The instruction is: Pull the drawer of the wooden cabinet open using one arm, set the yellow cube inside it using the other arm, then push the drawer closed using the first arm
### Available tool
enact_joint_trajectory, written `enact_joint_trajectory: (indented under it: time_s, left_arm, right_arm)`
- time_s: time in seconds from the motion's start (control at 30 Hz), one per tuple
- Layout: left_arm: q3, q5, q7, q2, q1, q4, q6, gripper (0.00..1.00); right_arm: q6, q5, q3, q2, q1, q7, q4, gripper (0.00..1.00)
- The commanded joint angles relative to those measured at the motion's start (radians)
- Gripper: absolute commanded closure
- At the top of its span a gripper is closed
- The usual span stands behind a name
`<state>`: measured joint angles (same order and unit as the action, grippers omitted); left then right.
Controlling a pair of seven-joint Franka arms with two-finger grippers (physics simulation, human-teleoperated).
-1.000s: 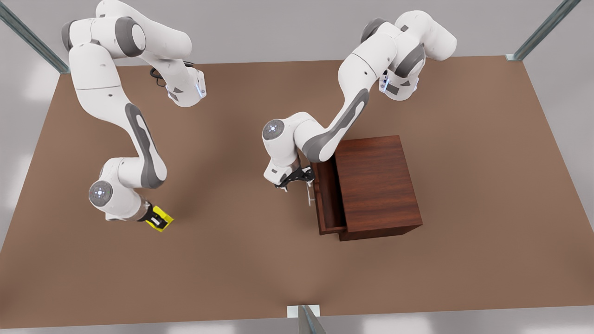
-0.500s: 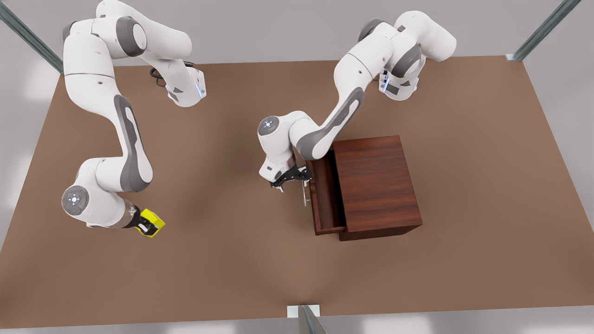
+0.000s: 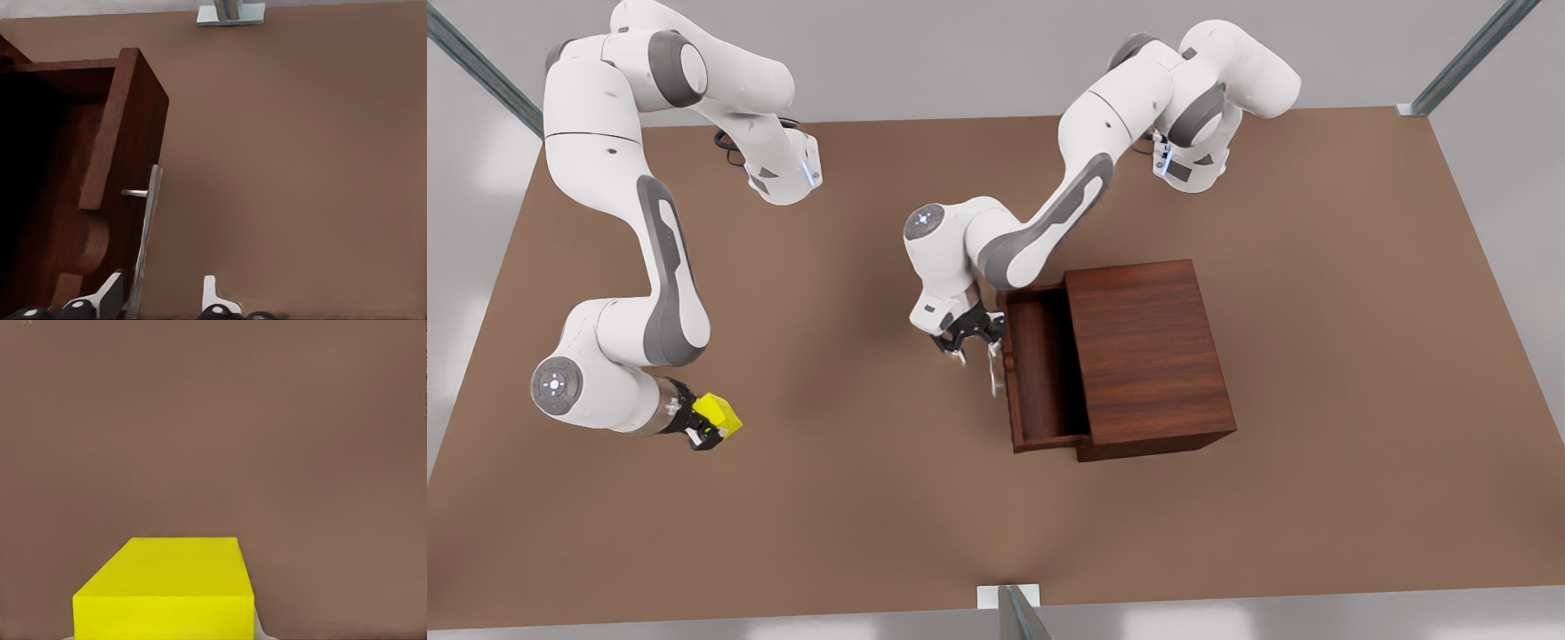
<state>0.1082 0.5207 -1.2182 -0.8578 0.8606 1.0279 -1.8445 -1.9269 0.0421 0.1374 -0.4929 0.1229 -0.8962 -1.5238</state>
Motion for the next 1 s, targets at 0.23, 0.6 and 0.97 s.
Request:
enact_joint_trajectory:
  time_s: [0.23, 0.6, 0.97]
  left_arm:
    - [0.007, -0.231, 0.451, 0.246, -0.133, -0.042, 0.540, 0.00]
    - [-0.076, -0.556, 1.195, 0.599, -0.819, 0.377, 0.272, 0.00]
    - [-0.076, -0.574, 1.224, 0.614, -0.879, 0.406, 0.275, 0.00]
  right_arm:
    - [0.062, 0.041, 0.027, 0.025, -0.009, -0.316, 0.014, 0.32]
    - [0.095, 0.053, 0.030, -0.053, -0.422, -0.998, 0.243, 0.32]
    - [-0.093, 0.051, 0.056, -0.280, -0.710, -1.431, 0.476, 0.33]
